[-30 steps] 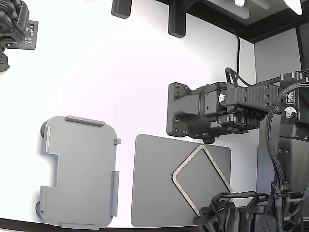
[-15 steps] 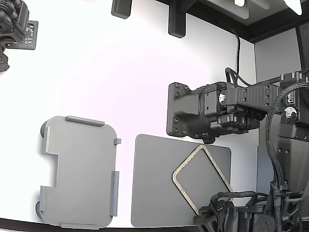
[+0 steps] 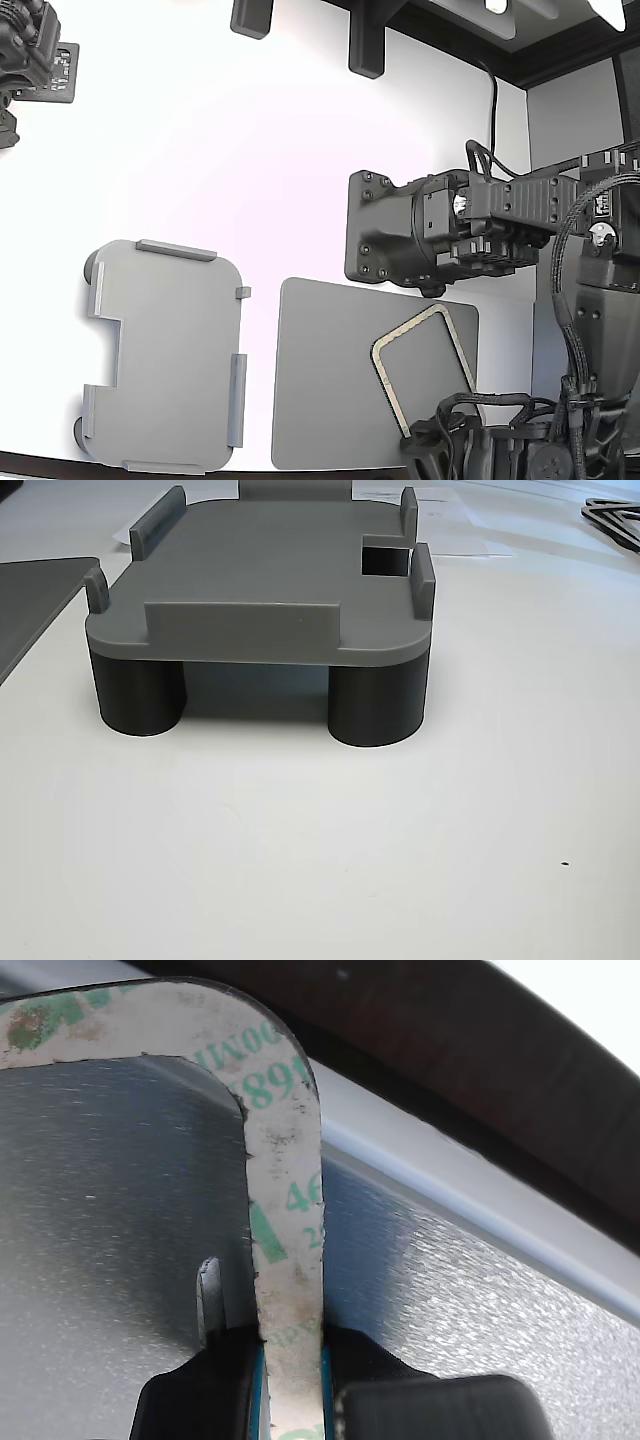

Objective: Move top rectangular frame to the holder.

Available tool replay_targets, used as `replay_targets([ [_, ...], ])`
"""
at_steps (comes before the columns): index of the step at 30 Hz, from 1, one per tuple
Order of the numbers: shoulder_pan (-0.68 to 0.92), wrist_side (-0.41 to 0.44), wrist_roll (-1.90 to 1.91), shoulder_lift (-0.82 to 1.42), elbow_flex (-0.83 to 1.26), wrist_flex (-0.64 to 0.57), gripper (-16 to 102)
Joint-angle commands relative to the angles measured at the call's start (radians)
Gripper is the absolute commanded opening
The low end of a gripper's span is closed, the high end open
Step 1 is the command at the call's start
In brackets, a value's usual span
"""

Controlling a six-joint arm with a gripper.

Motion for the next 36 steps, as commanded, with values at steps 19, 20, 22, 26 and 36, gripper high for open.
replay_targets([
  [19,-0.163,0.454,0.359,-0.008,-0.505,0.284,-11],
  [20,-0.164,0.511,0.433,-0.018,-0.534,0.299,-11],
  [22,-0.178,0.595,0.535,-0.015,-0.549,0.299,-11],
  [26,-0.265,0.634,0.71,-0.012,-0.598,0.298,-11],
  [36,-0.561,0.637,0.965,0.021,-0.655,0.281,-11],
])
